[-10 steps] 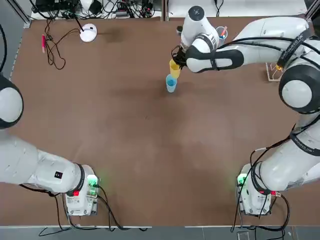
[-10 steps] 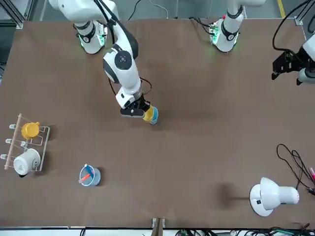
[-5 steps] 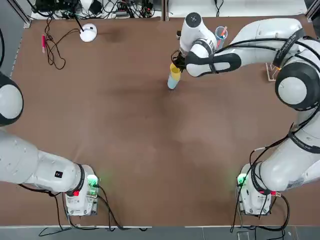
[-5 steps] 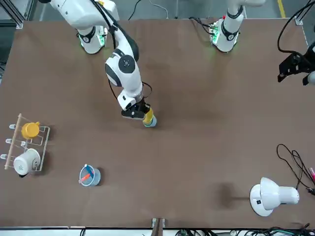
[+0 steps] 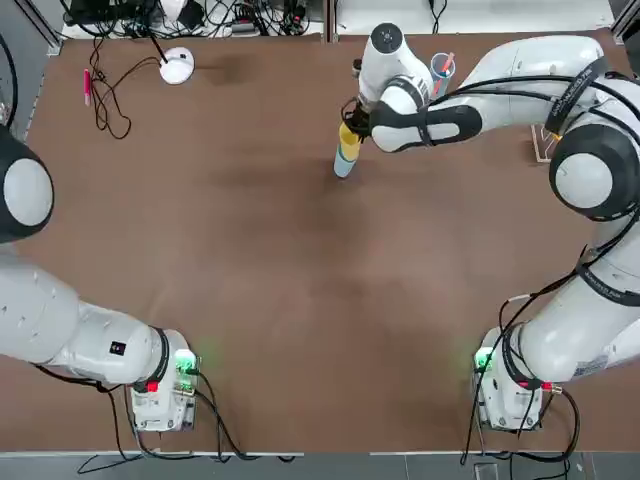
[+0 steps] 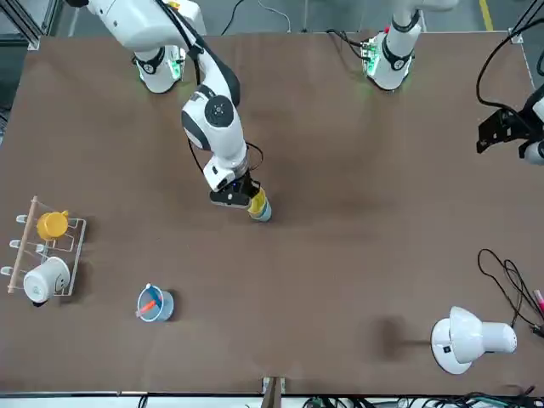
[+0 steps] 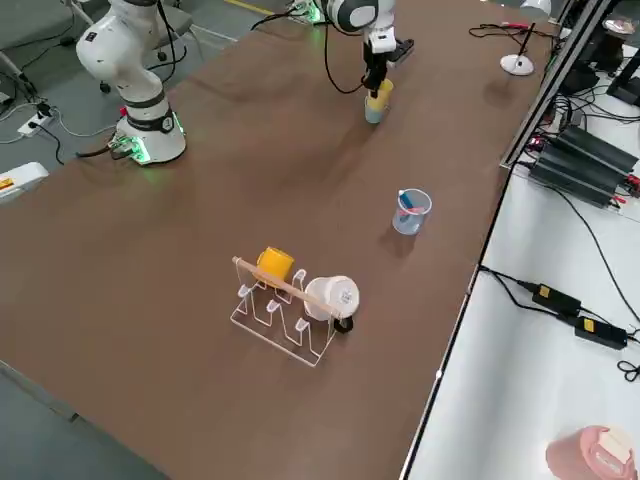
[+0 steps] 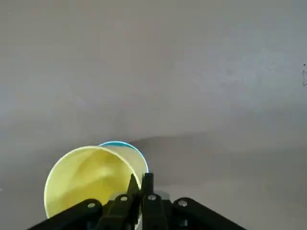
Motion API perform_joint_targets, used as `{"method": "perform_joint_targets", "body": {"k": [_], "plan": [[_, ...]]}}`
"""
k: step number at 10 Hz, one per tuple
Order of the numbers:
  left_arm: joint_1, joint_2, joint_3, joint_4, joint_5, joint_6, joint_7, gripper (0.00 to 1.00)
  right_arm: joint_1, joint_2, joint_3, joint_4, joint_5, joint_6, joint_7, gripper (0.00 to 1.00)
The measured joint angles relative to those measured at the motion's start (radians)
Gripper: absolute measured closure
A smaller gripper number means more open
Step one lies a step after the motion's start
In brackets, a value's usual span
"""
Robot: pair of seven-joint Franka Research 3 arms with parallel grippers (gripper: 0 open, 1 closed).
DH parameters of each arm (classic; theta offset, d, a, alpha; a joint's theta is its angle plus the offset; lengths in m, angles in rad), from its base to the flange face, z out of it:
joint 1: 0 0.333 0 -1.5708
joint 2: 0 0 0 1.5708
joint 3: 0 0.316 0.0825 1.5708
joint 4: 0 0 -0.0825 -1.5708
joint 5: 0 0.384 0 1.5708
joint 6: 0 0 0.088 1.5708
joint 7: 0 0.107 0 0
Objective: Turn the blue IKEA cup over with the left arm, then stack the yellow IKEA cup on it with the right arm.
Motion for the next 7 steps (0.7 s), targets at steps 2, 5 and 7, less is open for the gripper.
{"method": "perform_joint_targets", "body": {"k": [2,5,7], "plan": [[0.019,0.0,0.003,0.011,0.0,0.0,0.0,0.01,0.0,0.0,0.0,0.004,-0.002,0.0,0.033,0.61],[0.024,0.003,0.0,0.014,0.0,0.0,-0.005,0.01,0.0,0.0,0.0,0.009,-0.002,-0.001,0.041,0.16],[0.068,0.023,-0.001,0.036,-0.037,0.001,-0.006,0.01,0.0,0.0,-0.001,0.012,-0.003,-0.001,0.041,0.0]]}}
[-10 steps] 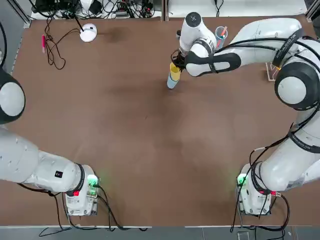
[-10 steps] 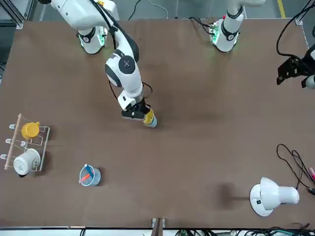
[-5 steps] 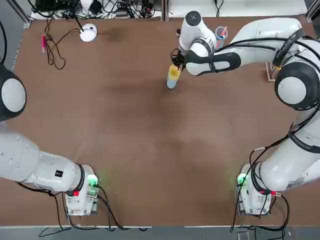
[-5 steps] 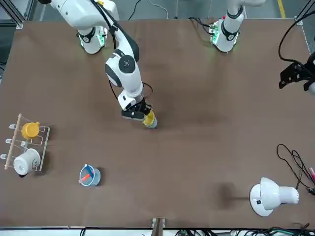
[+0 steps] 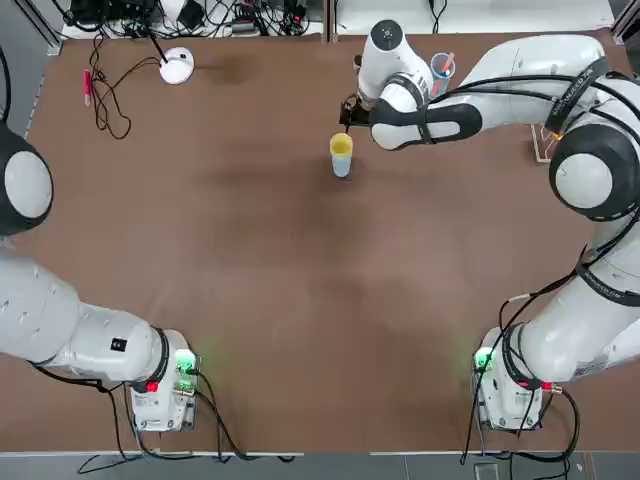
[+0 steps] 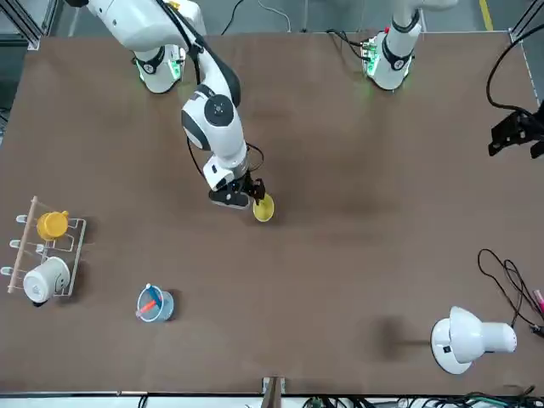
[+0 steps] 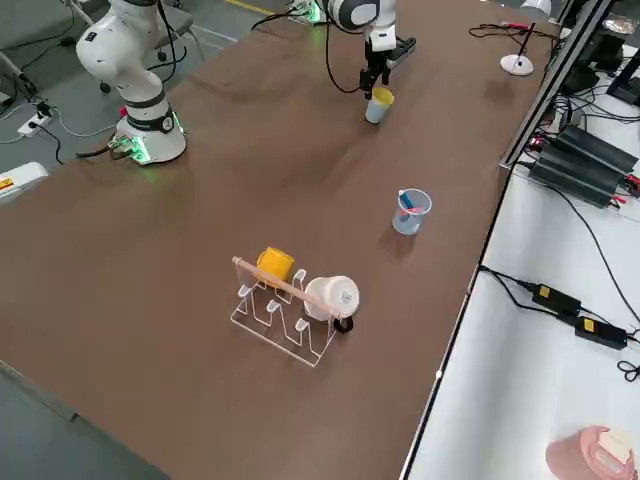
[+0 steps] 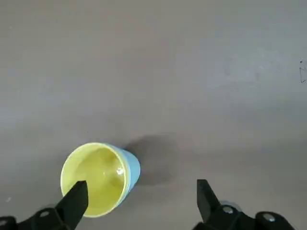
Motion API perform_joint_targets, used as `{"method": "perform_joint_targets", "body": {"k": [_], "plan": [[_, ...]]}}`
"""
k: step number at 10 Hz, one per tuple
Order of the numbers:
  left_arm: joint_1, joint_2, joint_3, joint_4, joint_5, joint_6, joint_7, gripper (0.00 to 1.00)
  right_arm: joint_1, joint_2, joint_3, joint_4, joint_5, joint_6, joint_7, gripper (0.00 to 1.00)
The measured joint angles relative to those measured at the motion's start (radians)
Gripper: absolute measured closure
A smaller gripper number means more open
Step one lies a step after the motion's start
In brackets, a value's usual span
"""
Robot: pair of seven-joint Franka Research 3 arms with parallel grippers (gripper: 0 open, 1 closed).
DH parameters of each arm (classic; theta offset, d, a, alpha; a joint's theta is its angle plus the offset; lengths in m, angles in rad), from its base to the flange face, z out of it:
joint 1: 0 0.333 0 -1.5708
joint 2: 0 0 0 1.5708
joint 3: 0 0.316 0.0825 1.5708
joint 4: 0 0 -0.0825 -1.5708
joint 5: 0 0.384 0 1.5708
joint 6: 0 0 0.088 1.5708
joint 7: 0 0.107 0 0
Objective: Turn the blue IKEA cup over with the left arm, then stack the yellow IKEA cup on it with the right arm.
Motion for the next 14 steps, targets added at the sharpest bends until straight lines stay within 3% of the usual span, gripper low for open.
{"method": "perform_joint_targets", "body": {"k": [4,9,12,14], "plan": [[0.065,0.004,-0.055,0.016,-0.039,0.0,-0.055,0.01,-0.026,-0.003,-0.008,0.01,-0.008,-0.002,-0.041,0.0],[0.067,0.015,-0.065,0.018,-0.046,0.0,-0.067,0.01,-0.238,-0.035,-0.01,0.018,-0.009,-0.06,-0.483,0.0],[0.067,0.014,-0.066,0.027,-0.046,0.0,-0.067,0.01,-0.305,-0.065,-0.01,0.018,0.015,-0.12,-0.701,0.0],[0.068,0.013,-0.067,0.033,-0.046,-0.001,-0.067,0.01,-0.34,-0.104,-0.042,0.021,0.079,-0.161,-0.856,0.0]]}}
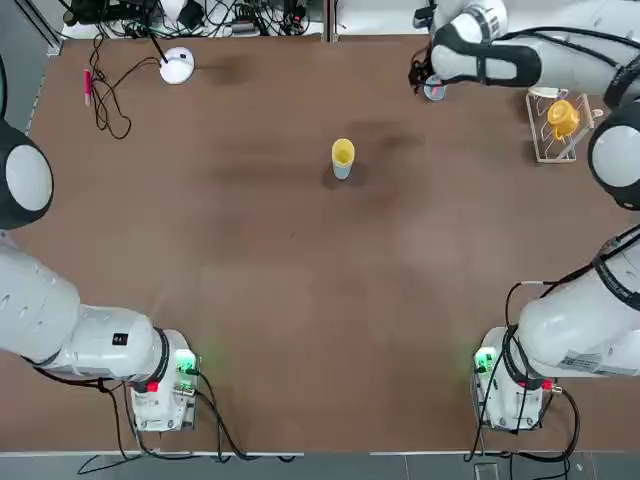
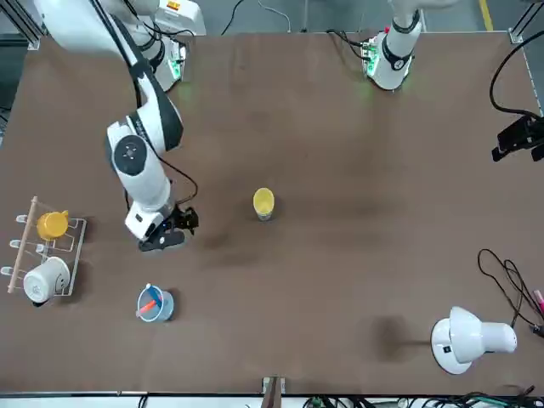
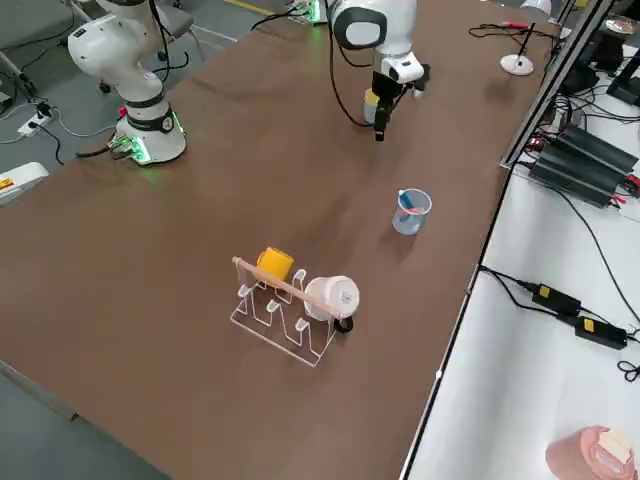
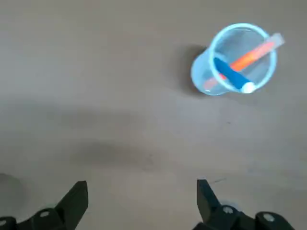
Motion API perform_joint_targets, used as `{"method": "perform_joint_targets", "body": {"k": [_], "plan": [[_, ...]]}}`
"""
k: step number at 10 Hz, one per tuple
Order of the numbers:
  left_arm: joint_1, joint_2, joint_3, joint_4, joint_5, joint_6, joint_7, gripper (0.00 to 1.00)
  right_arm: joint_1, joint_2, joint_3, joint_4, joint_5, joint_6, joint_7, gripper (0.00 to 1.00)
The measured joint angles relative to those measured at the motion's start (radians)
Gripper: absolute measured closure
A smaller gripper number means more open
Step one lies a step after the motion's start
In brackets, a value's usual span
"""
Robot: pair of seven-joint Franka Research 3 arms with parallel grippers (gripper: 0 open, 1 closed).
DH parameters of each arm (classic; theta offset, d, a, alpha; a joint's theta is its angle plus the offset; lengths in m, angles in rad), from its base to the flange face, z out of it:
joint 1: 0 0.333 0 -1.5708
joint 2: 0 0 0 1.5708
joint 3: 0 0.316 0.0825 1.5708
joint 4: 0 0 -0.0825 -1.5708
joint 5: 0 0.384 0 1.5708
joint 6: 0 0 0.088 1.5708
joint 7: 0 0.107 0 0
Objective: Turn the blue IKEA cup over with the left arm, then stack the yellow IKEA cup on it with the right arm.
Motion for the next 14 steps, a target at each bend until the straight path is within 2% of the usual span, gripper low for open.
{"method": "perform_joint_targets", "body": {"k": [2,4,6,9,11,14], "plan": [[0.0,0.0,0.0,0.002,0.0,0.0,0.0,0.01,-0.02,-0.044,-0.073,0.016,0.059,-0.056,-0.132,0.0],[0.001,0.0,0.0,0.005,0.0,0.0,0.0,0.01,-0.023,-0.078,-0.142,0.054,0.094,-0.138,-0.188,0.0],[0.003,0.0,0.001,0.005,0.0,0.0,0.0,0.01,-0.013,-0.107,-0.188,0.086,0.127,-0.196,-0.2,0.0],[0.009,0.0,0.001,0.005,0.0,-0.001,0.0,0.01,0.066,-0.185,-0.323,0.096,0.163,-0.217,-0.194,0.0],[0.009,0.0,0.001,0.005,0.0,-0.001,0.0,0.01,0.098,-0.258,-0.393,0.099,0.175,-0.249,-0.186,0.0],[0.009,0.0,0.0,0.005,0.0,-0.001,0.0,0.01,0.105,-0.351,-0.455,0.099,0.229,-0.336,-0.182,0.0]]}}
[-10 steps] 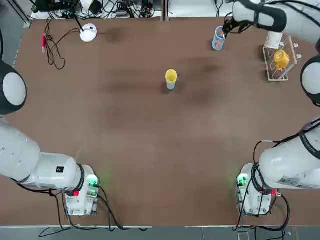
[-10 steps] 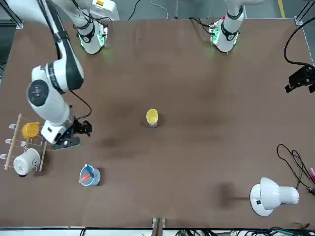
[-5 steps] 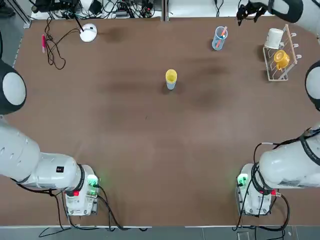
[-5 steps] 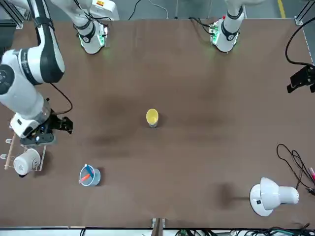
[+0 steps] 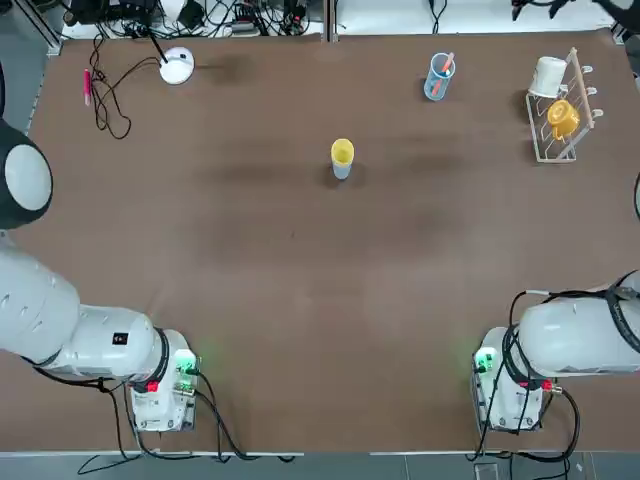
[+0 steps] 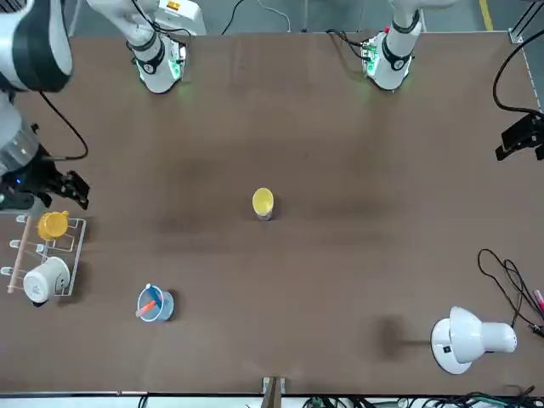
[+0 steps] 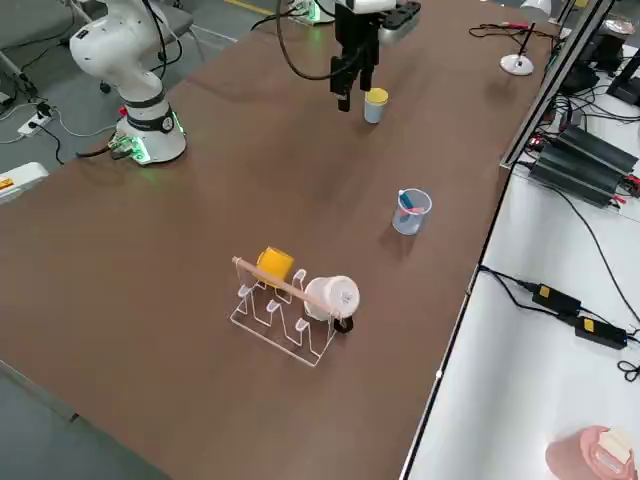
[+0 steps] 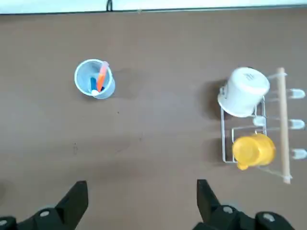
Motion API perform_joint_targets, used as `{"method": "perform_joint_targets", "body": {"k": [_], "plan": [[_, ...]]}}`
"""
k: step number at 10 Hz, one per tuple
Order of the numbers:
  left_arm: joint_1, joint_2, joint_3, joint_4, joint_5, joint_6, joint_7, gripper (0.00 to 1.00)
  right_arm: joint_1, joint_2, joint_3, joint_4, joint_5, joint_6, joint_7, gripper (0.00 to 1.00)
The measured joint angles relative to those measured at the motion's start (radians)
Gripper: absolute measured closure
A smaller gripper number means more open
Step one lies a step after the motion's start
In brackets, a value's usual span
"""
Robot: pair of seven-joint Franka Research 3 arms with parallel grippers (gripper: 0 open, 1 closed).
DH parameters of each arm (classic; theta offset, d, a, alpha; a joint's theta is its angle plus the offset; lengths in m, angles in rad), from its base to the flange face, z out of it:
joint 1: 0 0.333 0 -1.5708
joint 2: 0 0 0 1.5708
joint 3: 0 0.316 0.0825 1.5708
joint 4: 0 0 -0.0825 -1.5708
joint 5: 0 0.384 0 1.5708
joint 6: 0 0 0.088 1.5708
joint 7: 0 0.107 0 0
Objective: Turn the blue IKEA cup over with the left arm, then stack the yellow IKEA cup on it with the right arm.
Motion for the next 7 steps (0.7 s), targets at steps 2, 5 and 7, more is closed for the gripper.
{"method": "perform_joint_targets", "body": {"k": [2,5,7], "plan": [[0.0,0.0,0.0,0.0,0.0,0.0,0.0,0.01,0.0,-0.002,-0.024,-0.002,0.003,-0.007,0.0,0.0],[-0.001,0.0,-0.003,0.0,0.017,0.0,0.003,0.01,0.0,-0.003,-0.025,0.07,0.006,-0.104,0.0,0.0],[-0.003,0.0,-0.017,0.0,0.028,0.0,0.003,0.01,0.003,-0.003,-0.018,0.122,0.014,-0.165,0.0,0.0]]}}
